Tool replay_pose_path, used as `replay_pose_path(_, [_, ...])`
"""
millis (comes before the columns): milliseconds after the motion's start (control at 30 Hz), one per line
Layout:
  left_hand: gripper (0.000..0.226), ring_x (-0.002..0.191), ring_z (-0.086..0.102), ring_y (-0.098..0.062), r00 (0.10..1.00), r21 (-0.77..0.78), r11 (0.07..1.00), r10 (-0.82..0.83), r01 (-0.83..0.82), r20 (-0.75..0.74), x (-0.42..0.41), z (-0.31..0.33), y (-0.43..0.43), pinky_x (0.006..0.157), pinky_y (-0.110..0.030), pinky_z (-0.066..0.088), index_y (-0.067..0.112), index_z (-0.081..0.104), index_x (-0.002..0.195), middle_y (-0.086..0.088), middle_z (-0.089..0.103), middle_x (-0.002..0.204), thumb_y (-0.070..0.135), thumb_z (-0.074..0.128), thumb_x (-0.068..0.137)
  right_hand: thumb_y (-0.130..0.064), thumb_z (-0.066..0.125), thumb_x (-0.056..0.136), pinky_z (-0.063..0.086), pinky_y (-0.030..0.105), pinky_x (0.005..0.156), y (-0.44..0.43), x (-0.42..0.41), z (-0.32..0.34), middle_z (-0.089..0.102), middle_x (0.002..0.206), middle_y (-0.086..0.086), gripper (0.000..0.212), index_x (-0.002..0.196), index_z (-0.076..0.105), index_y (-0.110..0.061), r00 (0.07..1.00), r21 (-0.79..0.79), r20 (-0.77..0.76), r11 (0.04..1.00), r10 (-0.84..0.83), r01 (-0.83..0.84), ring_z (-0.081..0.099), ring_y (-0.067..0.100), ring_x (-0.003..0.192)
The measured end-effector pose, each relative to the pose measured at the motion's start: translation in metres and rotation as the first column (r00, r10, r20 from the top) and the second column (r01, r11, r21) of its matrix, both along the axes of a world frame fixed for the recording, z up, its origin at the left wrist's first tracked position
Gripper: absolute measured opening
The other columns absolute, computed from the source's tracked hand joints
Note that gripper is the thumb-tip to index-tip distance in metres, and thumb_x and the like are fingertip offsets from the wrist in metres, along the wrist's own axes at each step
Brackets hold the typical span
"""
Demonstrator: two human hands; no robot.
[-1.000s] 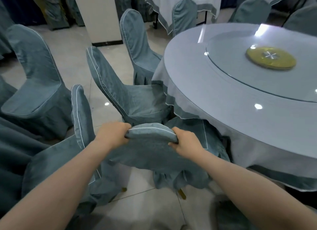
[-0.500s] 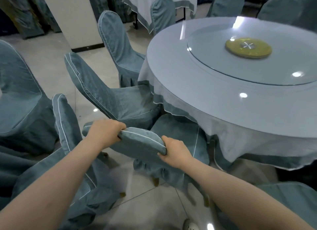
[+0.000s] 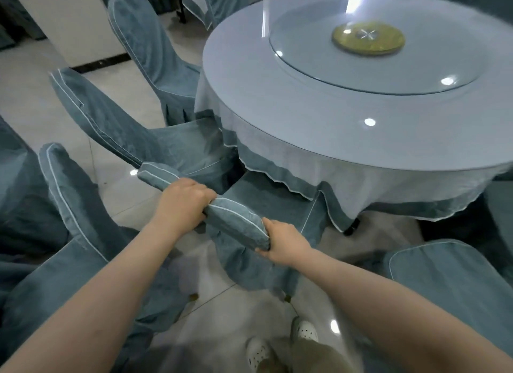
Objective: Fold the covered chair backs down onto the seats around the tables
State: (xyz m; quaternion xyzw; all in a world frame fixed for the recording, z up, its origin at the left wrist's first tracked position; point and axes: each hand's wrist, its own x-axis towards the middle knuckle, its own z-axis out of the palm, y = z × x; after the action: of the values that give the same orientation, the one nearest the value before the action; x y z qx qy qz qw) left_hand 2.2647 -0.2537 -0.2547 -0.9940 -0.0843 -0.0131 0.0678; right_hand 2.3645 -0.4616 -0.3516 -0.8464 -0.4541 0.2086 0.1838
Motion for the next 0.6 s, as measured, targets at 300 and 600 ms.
replay_pose_path(300, [0.025,0.057,0.062,-0.024,0.991,-0.001,0.991,-0.133,0.133,-0.019,0.001,-0.009,-0.052,0.062,-0.033,0.050,0.019,0.068,0.059,0.002,0.066,0.059,0.007,0.082,0.042,-0.041,0.064,0.077,0.045,0.035,0.071,-0.046,-0.002,-0.009,0.062,0.099,0.009,0.044,0.108,0.046,-0.015,0.996,-0.132,-0.007,0.988,0.085,-0.085,0.059,0.033,0.090])
replay_pose_path(600, [0.036,0.063,0.064,-0.031,0.998,-0.054,0.997,-0.060,0.061,0.018,-0.003,-0.019,-0.069,0.068,-0.043,0.053,0.011,0.073,0.075,-0.008,0.070,0.068,0.000,0.082,0.042,-0.052,0.066,0.079,0.039,0.032,0.068,-0.071,0.008,-0.006,0.062,0.105,0.011,0.052,0.108,0.047,-0.013,0.988,-0.180,-0.091,0.974,0.122,-0.137,0.058,0.032,0.094])
